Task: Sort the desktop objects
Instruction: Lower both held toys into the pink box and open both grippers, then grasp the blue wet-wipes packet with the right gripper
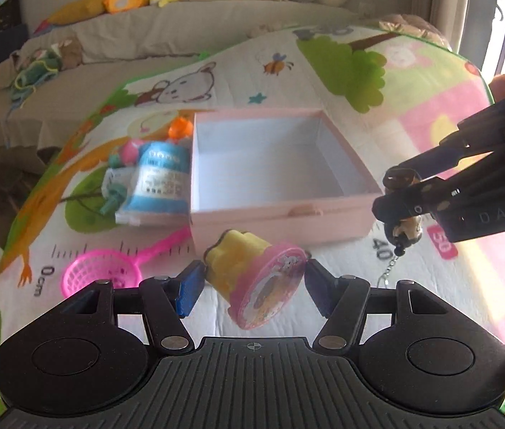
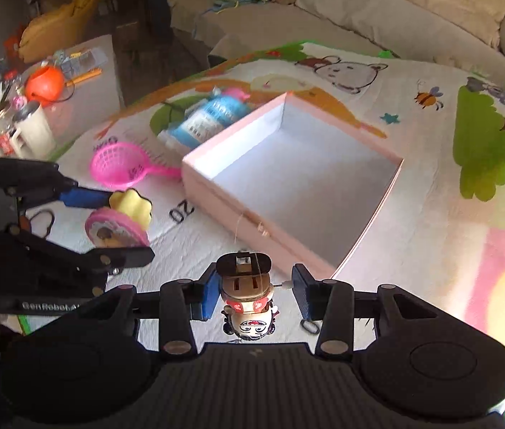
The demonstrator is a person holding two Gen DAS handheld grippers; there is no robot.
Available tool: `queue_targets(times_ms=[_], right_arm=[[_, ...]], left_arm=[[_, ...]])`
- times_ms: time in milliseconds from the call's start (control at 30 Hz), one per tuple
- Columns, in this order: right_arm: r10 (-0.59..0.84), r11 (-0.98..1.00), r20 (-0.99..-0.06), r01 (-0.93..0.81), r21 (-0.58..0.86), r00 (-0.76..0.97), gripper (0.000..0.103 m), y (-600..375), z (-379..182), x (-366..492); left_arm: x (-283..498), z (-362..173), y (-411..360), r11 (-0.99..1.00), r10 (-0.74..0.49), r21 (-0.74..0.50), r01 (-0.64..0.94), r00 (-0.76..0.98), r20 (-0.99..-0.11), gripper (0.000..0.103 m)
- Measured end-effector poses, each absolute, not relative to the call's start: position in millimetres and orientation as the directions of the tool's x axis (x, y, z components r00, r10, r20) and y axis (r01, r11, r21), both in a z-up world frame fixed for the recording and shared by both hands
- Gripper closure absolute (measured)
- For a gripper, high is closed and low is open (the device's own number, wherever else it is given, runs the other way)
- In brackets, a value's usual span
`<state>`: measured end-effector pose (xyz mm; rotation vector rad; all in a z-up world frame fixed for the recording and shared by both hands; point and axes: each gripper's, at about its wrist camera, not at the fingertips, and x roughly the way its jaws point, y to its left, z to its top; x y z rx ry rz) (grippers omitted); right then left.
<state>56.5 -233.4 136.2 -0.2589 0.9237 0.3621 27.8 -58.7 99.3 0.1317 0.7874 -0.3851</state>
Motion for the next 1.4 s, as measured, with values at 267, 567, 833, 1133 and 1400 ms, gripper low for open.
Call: queue_targets(times_ms=[267, 567, 833, 1133, 1400], right_arm=[[0.1, 0.955, -0.789, -0.28, -0.094, 0.606, 0.054, -232.8, 148.9, 149.5], [0.059, 0.965, -0.832, -0.246, -0.095, 0.552, 0.048, -219.5, 111.9, 175.6], [0.156, 0.924, -0.82, -0.375, -0.076, 0.551, 0.035, -145.2, 110.6, 193.8], [0.122, 0.921, -0.779, -0.362, -0.142, 0.616, 0.037, -68.9, 76.2, 269.3], [0.177, 0.878, -0.867, -0.473, -0.075, 0.466, 0.065, -59.2, 53.5, 239.6]], left_arm=[[112.8, 102.6, -91.3, 0.949, -0.222, 0.01, 0.316, 0.69, -0.689, 0.019], [72.9, 66.3, -36.4, 0.944, -0.169, 0.073, 0.321, 0.664, -0.729, 0.007], [63.2, 43.6, 24.5, 0.948, -0.041, 0.178, 0.263, 0.657, -0.753, 0.007], [63.7, 34.3, 61.7, 0.965, -0.045, 0.134, 0.227, 0.642, -0.765, 0.006], [69.7, 26.7, 80.8, 0.97, -0.014, 0.14, 0.197, 0.623, -0.782, 0.004]])
